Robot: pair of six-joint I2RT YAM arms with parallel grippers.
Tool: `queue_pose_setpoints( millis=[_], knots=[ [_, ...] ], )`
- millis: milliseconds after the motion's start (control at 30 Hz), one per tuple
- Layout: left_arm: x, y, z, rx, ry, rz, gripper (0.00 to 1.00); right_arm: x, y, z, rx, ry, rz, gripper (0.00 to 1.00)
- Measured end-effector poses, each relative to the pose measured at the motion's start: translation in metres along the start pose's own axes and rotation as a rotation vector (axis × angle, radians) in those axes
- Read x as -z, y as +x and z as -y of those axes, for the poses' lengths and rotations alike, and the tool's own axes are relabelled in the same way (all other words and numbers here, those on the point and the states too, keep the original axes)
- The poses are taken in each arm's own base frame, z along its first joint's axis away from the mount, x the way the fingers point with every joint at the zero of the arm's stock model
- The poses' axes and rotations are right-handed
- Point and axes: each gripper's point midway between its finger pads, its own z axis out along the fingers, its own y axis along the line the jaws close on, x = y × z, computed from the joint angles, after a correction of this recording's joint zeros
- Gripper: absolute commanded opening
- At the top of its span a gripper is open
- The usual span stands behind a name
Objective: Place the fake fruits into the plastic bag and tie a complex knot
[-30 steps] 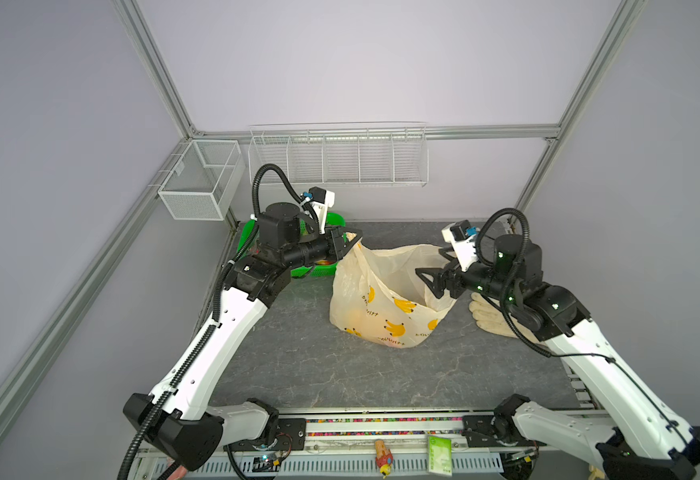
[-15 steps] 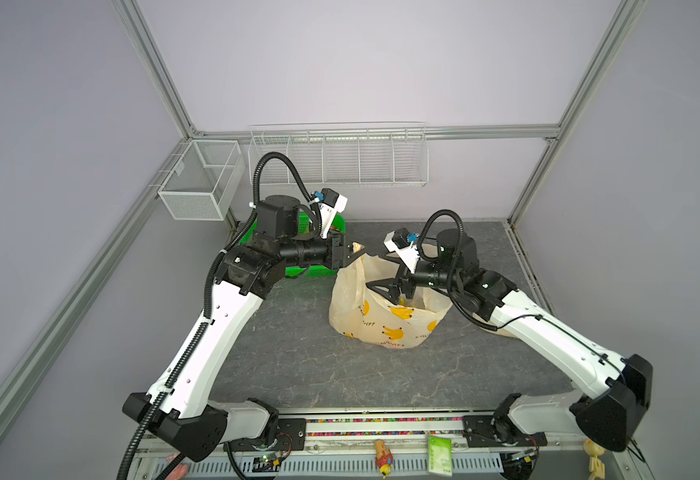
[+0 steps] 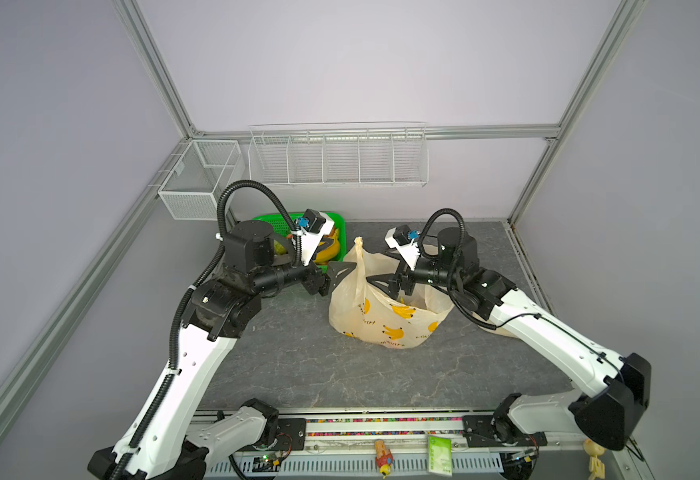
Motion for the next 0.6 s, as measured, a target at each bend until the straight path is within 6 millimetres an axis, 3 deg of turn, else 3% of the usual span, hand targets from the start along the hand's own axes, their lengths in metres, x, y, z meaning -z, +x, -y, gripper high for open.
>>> queue_pose_setpoints(
  millis=[133,300,500,600],
  knots=[
    [-0.008,-0.004,-0.002,-0.096,0.013,0.018,0.96,-0.006,0.008,0.003,-0.012,-0.005,-0.019,0.94],
    [-0.034,0.001,-0.015,-0.14,0.023,-0.004,0.97,-0.007,0.009,0.004,-0.015,-0.006,-0.023,0.94],
    [-0.052,-0.004,-0.018,-0.182,0.05,0.029,0.83,-0.007,0.009,0.004,-0.016,-0.006,-0.024,0.94],
    [-0.058,-0.01,-0.012,-0.201,0.091,0.058,0.67,-0.007,0.01,0.004,-0.014,-0.005,-0.027,0.95]
  ],
)
